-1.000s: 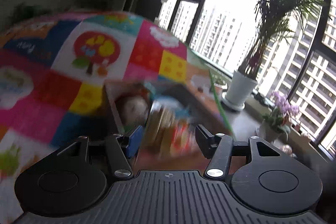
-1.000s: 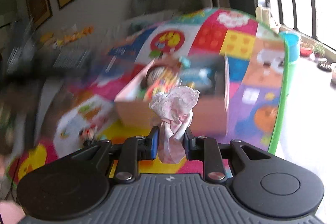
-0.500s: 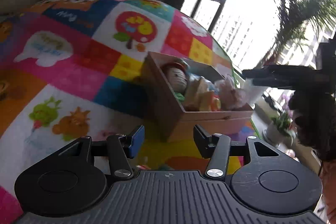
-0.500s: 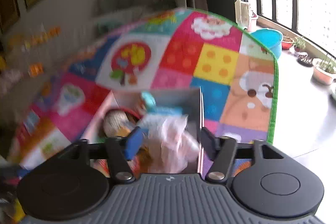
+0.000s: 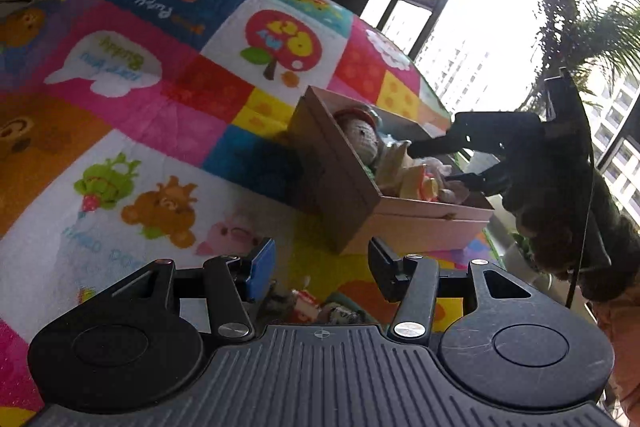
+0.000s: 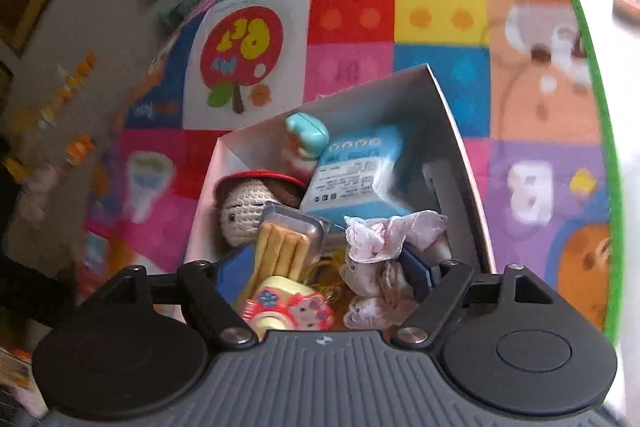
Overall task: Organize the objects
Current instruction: 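Drop the keychain and lace cloth into the pink box with both grippers, then grasp the teal plastic toy with the left gripper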
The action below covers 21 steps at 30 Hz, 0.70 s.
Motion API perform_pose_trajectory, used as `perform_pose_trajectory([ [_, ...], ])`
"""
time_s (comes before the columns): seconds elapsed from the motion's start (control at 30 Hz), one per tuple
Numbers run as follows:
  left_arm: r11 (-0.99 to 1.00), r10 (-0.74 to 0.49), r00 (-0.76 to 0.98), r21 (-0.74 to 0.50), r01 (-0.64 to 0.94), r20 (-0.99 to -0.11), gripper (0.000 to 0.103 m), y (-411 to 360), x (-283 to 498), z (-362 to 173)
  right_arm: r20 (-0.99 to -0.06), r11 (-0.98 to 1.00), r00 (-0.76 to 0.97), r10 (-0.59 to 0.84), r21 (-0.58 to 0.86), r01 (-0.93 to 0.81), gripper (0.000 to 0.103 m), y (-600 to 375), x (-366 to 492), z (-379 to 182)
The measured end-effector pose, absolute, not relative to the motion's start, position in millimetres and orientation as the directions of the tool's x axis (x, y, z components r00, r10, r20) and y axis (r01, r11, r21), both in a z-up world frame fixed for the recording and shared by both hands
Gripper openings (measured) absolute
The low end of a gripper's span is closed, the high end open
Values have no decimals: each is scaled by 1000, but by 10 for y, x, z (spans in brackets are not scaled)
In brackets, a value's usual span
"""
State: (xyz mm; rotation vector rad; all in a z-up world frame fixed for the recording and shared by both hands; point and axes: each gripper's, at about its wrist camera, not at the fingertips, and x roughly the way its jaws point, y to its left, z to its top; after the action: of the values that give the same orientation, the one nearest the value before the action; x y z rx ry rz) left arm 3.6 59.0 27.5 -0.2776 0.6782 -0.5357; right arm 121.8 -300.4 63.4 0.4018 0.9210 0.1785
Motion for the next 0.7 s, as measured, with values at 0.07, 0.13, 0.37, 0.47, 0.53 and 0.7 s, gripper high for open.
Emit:
perform_pose_trajectory([
  [0.07,833,-548,650,-411,370,-527,56,611,39,252,-742,920,596,307,393,15,83,-2951,1189,620],
  [0.13,835,-546,644,-406,371,-535,56,608,34,239,-752,925,586,302,379,9,84,-2930,1150,607],
  [0.37,849,-529,660,-347,400,-533,56,621,-91,315,-775,938,557,297,348,-16,96,-2956,940,640],
  [0.47,860,-510,681,-331,388,-525,56,699,-148,390,-725,962,647,234,269,-45,97,-2955,680,740],
  [0.53,867,-497,692,-308,390,-523,56,742,-192,445,-668,968,709,227,234,-89,97,-2945,433,829],
  [0.7,864,-491,650,-229,449,-580,56,661,-269,442,-547,968,799,251,159,-195,103,-2889,-160,913],
])
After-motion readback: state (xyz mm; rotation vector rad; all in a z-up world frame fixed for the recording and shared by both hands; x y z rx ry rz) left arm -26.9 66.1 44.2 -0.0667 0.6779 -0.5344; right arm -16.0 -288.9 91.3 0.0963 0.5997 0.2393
